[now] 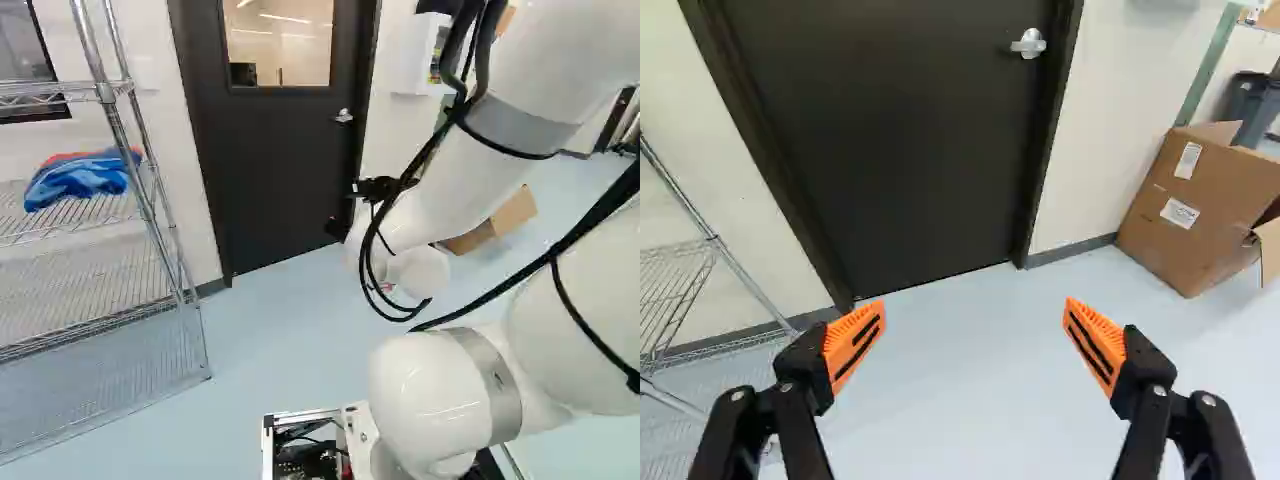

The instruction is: Open the door and move inside

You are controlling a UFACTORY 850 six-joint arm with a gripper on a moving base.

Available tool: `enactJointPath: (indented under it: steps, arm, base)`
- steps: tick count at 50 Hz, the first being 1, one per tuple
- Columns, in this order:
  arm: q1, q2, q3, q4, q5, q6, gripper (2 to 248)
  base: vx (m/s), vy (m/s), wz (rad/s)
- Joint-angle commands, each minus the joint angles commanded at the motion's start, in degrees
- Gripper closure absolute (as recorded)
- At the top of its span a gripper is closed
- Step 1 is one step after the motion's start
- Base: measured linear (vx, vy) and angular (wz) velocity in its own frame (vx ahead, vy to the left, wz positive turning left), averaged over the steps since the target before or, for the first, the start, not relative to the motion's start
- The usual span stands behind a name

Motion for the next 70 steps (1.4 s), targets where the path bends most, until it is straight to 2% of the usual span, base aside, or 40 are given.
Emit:
enactJointPath:
  steps: [35,70]
  arm:
    - [0.00,0.00,0.00,0.00,0.00,0.00,3]
    - [0.00,0.00,0.00,0.00,0.00,0.00,3]
  base:
    - [0.015,0.000,-0.001]
    - [0.146,0.002,-0.011]
